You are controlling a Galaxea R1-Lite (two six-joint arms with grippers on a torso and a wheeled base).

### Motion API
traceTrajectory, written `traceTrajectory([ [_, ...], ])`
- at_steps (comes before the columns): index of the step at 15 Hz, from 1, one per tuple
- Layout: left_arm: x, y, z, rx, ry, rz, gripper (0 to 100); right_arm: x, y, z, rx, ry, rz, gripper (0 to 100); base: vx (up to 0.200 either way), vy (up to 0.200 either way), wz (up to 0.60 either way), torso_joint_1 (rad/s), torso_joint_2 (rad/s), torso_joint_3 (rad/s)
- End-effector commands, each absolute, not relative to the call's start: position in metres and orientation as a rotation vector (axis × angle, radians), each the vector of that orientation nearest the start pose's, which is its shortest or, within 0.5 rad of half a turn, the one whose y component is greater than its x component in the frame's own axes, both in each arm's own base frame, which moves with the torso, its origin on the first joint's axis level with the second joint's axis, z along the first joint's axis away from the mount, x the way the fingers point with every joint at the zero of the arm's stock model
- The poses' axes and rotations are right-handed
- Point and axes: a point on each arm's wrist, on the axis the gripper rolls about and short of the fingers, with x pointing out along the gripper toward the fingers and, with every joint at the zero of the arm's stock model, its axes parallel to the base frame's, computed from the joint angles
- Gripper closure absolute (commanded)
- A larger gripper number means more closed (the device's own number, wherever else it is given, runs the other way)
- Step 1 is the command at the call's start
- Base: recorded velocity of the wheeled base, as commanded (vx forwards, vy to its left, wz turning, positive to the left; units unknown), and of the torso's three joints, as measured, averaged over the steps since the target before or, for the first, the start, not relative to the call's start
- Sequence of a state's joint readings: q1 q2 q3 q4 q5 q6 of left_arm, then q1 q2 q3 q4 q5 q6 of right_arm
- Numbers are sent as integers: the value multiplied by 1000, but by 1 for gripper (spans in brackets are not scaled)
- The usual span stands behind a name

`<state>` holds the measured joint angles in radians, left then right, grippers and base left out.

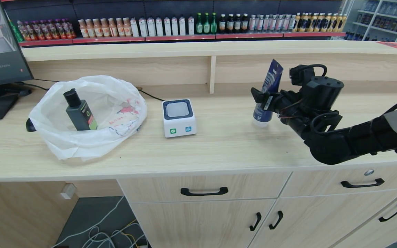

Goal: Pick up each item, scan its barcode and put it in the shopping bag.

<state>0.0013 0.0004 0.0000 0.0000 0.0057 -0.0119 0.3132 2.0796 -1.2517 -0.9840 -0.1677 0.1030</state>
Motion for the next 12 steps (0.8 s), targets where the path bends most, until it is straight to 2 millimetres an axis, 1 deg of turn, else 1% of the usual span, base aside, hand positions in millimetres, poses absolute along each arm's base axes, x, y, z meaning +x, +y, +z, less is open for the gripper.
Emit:
traceTrajectory([
  [1, -23, 0, 75, -12, 0, 8, 0, 405, 124, 195, 138, -131, 145, 0, 0, 0, 0, 0, 0, 0],
  [8, -23, 0, 75, -12, 0, 8, 0, 410, 127, 185, 137, -130, 146, 0, 0, 0, 0, 0, 0, 0],
  [12, -23, 0, 75, -12, 0, 8, 0, 410, 127, 180, 138, -133, 148, 0, 0, 0, 0, 0, 0, 0],
])
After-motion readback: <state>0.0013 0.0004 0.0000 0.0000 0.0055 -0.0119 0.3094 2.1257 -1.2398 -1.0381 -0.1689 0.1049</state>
